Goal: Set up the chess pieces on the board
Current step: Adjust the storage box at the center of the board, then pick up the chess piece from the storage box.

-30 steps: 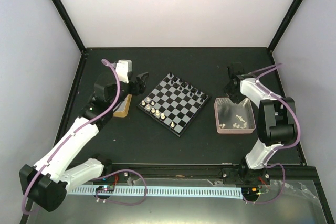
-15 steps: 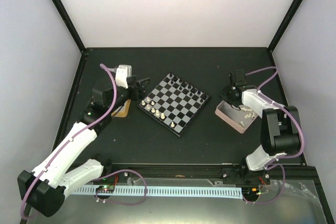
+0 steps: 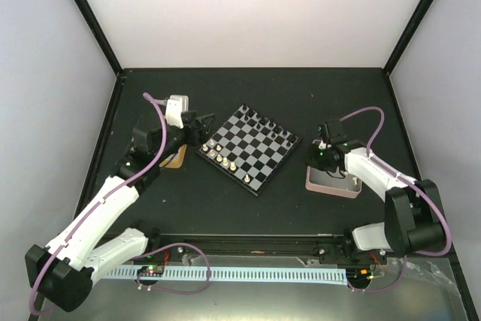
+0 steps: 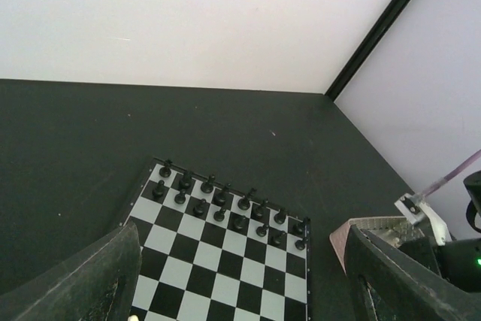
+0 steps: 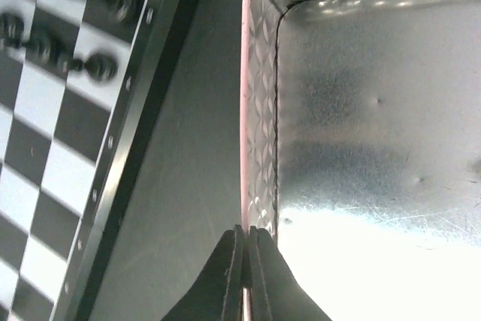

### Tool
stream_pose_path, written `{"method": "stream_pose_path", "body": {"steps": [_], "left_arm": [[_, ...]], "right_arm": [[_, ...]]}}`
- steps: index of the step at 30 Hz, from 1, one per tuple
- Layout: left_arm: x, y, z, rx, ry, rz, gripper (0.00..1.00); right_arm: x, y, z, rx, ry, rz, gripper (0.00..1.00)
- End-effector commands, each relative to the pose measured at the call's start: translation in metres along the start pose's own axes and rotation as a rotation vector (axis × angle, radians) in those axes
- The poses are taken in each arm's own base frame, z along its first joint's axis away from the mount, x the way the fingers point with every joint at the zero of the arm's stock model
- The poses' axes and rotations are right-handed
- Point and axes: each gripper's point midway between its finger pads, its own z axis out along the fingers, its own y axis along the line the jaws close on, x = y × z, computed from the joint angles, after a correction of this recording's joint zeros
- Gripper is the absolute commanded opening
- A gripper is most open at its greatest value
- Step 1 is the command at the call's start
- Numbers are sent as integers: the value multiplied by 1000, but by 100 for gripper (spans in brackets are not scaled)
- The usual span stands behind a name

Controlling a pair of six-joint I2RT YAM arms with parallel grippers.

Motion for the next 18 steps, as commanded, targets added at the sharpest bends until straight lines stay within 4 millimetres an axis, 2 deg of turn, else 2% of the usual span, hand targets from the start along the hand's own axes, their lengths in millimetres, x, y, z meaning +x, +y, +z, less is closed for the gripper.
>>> {"method": "stream_pose_path", "body": {"steps": [1, 3, 5, 8, 11, 14, 18], "left_arm": [[-4, 2, -1, -5, -23, 21, 76], [-2, 3, -1, -4, -24, 26, 76], [-2, 2, -1, 0, -21, 23, 76], [-2, -5, -3, 34, -16, 17, 76], [-1, -10, -5, 59, -5, 12, 76], [1, -9, -6, 58, -5, 9, 77], [3, -6, -3, 51, -10, -5, 77]], "right_arm": [[28, 2, -14, -28, 88, -20, 13], [20, -2, -26, 3, 37, 2, 30], [5, -7, -40, 41, -52, 45, 39], [-11, -31, -58, 162, -179, 152, 41], [-14, -61, -67, 264, -270, 259, 41], [-15, -84, -69, 322, -306, 335, 38], [-22, -96, -58, 335, -282, 380, 38]]}}
